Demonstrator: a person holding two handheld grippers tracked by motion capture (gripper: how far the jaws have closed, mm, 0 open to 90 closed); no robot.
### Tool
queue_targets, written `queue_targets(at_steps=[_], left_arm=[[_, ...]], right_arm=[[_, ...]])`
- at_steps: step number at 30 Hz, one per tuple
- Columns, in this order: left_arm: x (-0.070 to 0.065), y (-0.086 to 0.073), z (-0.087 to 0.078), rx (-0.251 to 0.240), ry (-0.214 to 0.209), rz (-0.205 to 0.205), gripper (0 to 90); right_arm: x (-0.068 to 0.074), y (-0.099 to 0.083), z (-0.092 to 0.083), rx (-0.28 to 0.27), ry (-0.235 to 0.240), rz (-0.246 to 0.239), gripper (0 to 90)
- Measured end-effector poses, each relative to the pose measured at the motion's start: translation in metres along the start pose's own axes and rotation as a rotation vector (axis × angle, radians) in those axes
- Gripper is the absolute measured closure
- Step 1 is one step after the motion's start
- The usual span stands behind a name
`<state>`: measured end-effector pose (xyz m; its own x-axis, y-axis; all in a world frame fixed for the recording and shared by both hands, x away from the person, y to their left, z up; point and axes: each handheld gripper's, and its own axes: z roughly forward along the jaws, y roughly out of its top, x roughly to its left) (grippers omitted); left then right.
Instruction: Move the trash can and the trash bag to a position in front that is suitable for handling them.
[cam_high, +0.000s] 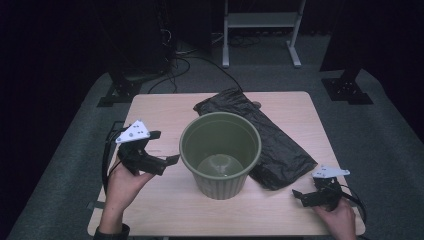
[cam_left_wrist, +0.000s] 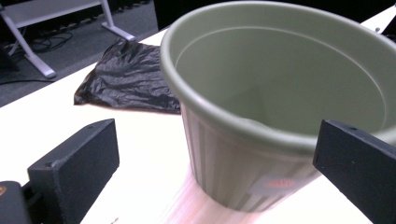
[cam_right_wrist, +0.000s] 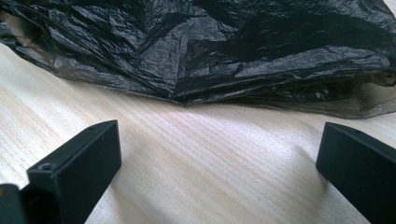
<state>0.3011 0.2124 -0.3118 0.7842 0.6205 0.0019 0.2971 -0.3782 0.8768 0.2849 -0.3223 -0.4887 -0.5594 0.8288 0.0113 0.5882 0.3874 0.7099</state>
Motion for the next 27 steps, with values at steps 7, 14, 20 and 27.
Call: queue_targets(at_steps=[7, 14, 20, 27], left_arm=[[-0.005, -0.032, 0.001, 0.034, 0.005, -0.019, 0.0], [-0.007, -0.064, 0.018, 0.090, -0.005, -0.029, 0.0], [-0.007, -0.093, 0.034, 0.116, -0.011, -0.036, 0.0], [-0.004, -0.126, 0.056, 0.202, 0.012, -0.053, 0.0]], right_arm=[[0.001, -0.001, -0.001, 0.000, 0.004, -0.003, 0.0], [0.000, -0.001, -0.001, 0.000, 0.006, -0.005, 0.0], [0.000, -0.001, -0.002, 0.000, 0.006, -0.006, 0.0], [0.000, -0.002, -0.002, -0.001, 0.005, -0.006, 0.0]])
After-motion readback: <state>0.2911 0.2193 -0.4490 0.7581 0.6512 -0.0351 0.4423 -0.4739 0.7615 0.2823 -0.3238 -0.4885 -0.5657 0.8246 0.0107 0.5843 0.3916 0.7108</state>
